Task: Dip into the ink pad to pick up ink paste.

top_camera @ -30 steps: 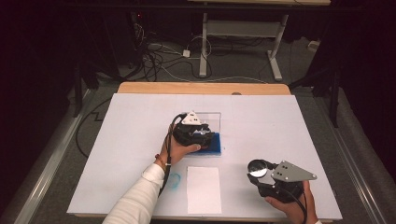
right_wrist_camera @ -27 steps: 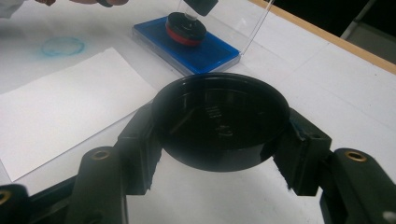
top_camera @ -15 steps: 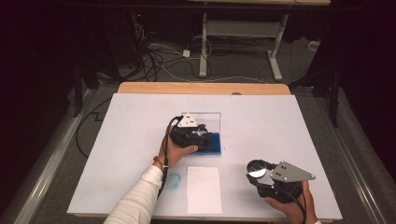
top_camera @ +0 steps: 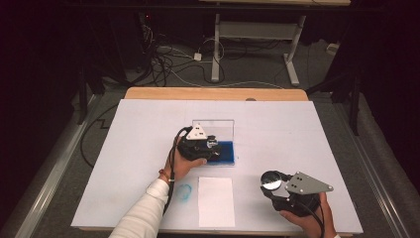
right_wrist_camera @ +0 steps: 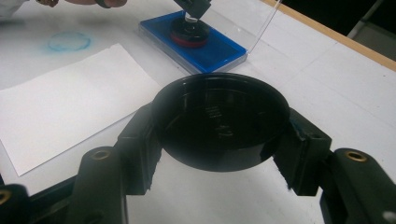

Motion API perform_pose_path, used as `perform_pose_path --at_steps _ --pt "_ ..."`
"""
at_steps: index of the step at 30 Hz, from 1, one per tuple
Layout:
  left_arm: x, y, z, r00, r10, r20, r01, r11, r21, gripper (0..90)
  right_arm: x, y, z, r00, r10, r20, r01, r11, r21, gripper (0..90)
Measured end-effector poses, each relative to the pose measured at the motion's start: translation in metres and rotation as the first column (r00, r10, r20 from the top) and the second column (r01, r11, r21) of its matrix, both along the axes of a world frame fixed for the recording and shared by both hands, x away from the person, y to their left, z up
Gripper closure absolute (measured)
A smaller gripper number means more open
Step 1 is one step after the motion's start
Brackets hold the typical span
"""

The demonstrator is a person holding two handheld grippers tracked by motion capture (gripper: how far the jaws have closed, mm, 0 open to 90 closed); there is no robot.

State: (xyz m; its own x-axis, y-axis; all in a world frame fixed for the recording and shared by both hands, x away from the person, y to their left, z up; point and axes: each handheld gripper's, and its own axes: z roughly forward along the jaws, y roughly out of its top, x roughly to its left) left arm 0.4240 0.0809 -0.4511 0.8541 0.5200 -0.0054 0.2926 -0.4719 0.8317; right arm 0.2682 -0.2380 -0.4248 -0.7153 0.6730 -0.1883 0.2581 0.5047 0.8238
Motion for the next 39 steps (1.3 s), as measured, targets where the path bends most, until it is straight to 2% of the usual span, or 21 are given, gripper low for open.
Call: perform_pose_path --at_steps 7,11,18,23,30,36,39 --pt "0.0004 -0.0020 0.0013 1.0000 0.003 0.001 -0.003 0.9999 0.016 55.0 0.0003 -0.0005 -0.0002 1.0000 0.001 -0.003 -0.001 1.0000 0.000 39.1" --pt "0.0031 -0.0005 0.0011 0.9999 0.008 -0.015 -0.008 1.0000 0.004 55.0 0.0001 0.0001 -0.0002 1.0000 0.002 -0.003 -0.002 1.0000 -0.002 39.1" --pt "0.0047 0.0030 0.0007 0.9998 -0.007 -0.019 0.007 1.0000 0.003 55.0 -0.0010 -0.0003 -0.0002 1.0000 0.003 -0.005 -0.003 1.0000 -0.003 39.1" --pt "0.0022 -0.0018 0.0018 0.9999 -0.009 0.006 0.009 0.9993 0.037 55.0 -0.0016 -0.0009 0.0000 1.0000 0.004 -0.004 -0.004 1.0000 -0.005 39.1" --pt "0.0004 -0.0021 0.0031 0.9998 -0.013 0.016 0.012 0.9980 0.062 55.0 -0.0024 0.0002 0.0003 1.0000 0.006 -0.005 -0.006 1.0000 -0.006 39.1" --pt "0.0010 0.0025 0.0004 0.9999 -0.012 0.007 0.012 0.9996 0.027 54.9 -0.0028 -0.0011 0.0013 1.0000 0.001 0.001 -0.001 1.0000 -0.001 39.1" --pt "0.0001 0.0012 0.0006 0.9998 -0.012 0.015 0.012 0.9993 0.036 54.9 -0.0026 -0.0022 0.0012 1.0000 -0.004 -0.001 0.004 1.0000 0.002 39.1"
